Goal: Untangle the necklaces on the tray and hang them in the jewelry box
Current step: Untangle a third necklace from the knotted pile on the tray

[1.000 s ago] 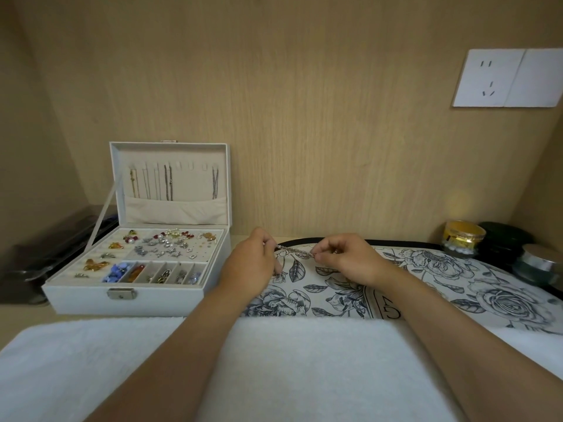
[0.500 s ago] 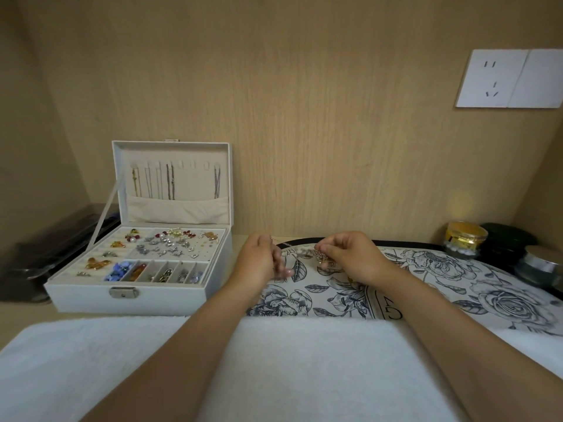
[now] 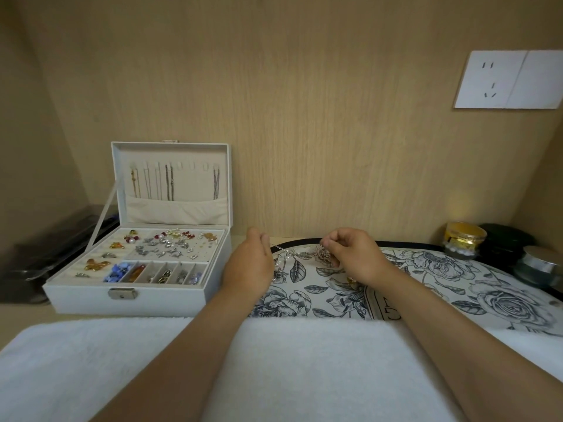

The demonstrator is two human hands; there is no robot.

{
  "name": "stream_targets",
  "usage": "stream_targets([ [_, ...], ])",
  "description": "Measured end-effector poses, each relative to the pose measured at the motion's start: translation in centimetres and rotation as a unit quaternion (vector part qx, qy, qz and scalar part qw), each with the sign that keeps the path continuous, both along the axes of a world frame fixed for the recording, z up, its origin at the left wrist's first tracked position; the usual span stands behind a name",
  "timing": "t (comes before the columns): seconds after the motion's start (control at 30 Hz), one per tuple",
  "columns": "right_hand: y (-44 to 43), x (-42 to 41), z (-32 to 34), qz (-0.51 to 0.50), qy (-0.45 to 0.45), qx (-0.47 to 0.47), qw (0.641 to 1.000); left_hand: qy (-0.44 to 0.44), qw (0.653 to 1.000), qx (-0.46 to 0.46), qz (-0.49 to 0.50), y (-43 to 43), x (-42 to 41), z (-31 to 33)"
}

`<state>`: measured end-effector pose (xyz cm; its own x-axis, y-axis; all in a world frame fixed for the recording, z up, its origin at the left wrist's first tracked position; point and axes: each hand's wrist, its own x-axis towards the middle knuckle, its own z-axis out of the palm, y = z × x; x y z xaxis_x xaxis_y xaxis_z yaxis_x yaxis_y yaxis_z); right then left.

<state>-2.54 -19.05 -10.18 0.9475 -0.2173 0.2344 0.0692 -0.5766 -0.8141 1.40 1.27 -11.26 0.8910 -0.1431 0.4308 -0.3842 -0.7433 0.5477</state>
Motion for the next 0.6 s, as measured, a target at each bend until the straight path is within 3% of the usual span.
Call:
stream_targets([
  [0.13, 0.1, -0.2, 0.1, 0.041, 0.022, -0.004, 0.999, -0.031, 0.988, 0.15, -0.008, 0.8, 0.6, -0.3],
  [0.2, 0.5, -0.6, 0.4, 0.071, 0.032, 0.017, 0.997, -0.048, 0.983, 0.17, -0.045, 0.8, 0.9, -0.6],
  [0.27, 0.8, -0.8, 0.7, 0.096, 0.036, 0.061, 0.993, -0.006, 0.989, 0.051, -0.139, 0.0, 0.5, -0.5],
  [0.37, 1.0, -0.8, 1.0, 0.118, 0.031, 0.097, 0.988, 0.139, 0.955, -0.136, -0.222, -1.8, -0.9, 0.0],
  [0.47, 0.7, -0.8, 1.3, 0.118, 0.024, 0.103, 0.987, 0.205, 0.933, -0.202, -0.216, -2.5, -1.2, 0.3],
  [0.6, 0.2, -0.7, 1.4, 0.118, 0.007, 0.076, 0.99, 0.227, 0.93, -0.203, -0.208, -1.7, -0.7, 0.8],
])
